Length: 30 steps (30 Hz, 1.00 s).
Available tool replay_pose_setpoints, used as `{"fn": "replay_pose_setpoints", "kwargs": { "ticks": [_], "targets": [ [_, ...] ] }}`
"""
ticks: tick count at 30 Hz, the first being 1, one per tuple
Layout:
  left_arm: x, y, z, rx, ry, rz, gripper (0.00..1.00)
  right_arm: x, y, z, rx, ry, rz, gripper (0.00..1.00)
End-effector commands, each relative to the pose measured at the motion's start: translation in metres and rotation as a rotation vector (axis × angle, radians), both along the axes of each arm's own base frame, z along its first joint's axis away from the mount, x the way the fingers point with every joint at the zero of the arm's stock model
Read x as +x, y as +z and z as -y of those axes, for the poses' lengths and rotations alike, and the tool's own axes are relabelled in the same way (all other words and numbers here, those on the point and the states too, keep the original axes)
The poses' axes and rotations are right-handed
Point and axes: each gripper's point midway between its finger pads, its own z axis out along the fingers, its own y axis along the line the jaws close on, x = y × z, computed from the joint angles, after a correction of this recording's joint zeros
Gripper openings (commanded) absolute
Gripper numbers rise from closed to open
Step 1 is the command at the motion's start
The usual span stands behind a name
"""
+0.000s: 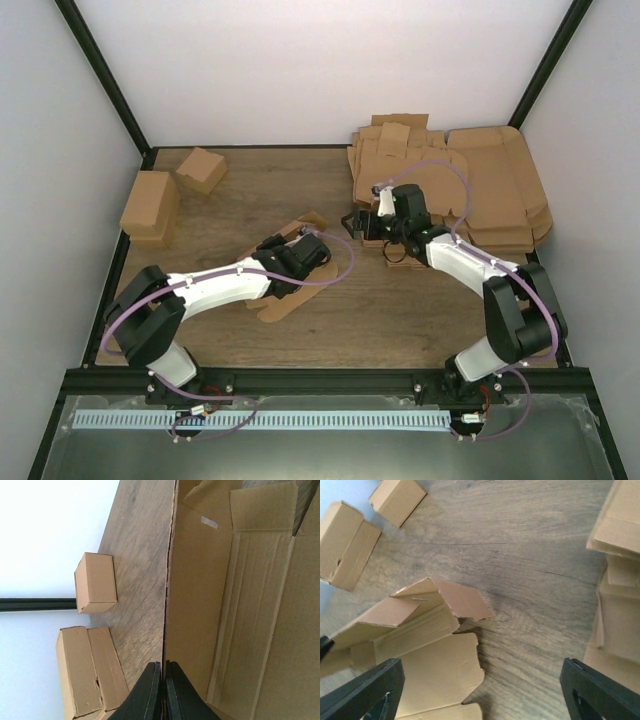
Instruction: Fold the paper box
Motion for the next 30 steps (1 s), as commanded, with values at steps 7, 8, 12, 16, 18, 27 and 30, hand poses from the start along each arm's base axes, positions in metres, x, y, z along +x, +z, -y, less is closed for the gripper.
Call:
{"fn": "replay_pose_setpoints", "kwargs": {
  "ticks": [7, 8, 12, 16, 18, 27, 30],
  "targets": [
    [-0.001, -0.002, 0.010, -0.050, -0.016, -0.017, 0.04, 0.020, -0.010, -0.049, -0.022, 0.159, 0.189, 0.74],
    [0.000, -0.003, 0.009, -0.048, -0.015, -0.017, 0.04, 0.023, -0.015, -0.053, -0.031, 0.163, 0.188, 0.72],
    [0.000, -0.006, 0.006, -0.019, -0.008, -0.016, 0.04, 0.033, -0.031, -0.061, -0.043, 0.178, 0.183, 0.66],
    [0.000, -0.008, 0.004, 0.002, -0.002, -0.008, 0.04, 0.044, -0.041, -0.069, -0.077, 0.191, 0.202, 0.63],
    [0.001, -0.008, 0.004, 0.005, -0.002, -0.008, 0.04, 0.048, -0.045, -0.074, -0.098, 0.194, 0.205, 0.62],
    [0.000, -0.011, 0.004, 0.007, -0.004, -0.012, 0.04, 0.064, -0.053, -0.103, -0.166, 0.227, 0.259, 0.44],
    [0.000, -0.013, 0.004, 0.003, -0.003, -0.011, 0.04, 0.065, -0.051, -0.107, -0.175, 0.239, 0.268, 0.29]
  ]
}}
